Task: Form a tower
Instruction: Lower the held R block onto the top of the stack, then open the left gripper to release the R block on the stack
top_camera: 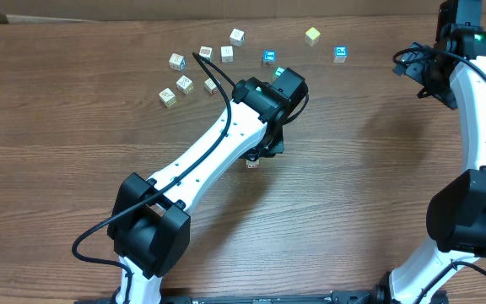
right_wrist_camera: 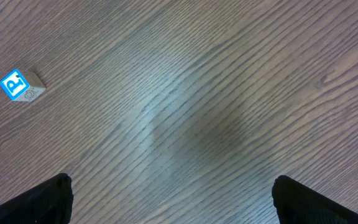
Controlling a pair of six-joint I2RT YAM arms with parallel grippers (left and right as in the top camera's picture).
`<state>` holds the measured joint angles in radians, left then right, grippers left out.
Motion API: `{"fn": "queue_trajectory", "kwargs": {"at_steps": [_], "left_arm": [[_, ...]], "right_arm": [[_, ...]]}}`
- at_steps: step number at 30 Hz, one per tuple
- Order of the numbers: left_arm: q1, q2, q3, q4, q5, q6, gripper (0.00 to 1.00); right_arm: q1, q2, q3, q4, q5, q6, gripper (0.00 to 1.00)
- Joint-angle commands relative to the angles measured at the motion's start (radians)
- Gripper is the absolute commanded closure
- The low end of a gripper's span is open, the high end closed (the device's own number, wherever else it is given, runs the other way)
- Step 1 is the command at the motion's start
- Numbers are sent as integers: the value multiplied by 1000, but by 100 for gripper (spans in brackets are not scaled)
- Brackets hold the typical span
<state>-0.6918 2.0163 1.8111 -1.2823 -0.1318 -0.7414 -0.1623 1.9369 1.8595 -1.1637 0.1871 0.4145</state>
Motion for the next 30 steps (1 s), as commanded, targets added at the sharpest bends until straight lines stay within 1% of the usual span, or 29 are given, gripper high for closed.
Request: {"fn": "queue_trajectory", "kwargs": {"at_steps": [1,23,30], "left_arm": [[5,22,-10,2,-10,1,70],[5,22,0,8,-10,5,72],[10,19,8,4,-36,5,71]], "right_arm": [[-2,-6,5,3,3,0,0],[-2,-6,5,3,3,0,0],[-2,-6,5,3,3,0,0]]}}
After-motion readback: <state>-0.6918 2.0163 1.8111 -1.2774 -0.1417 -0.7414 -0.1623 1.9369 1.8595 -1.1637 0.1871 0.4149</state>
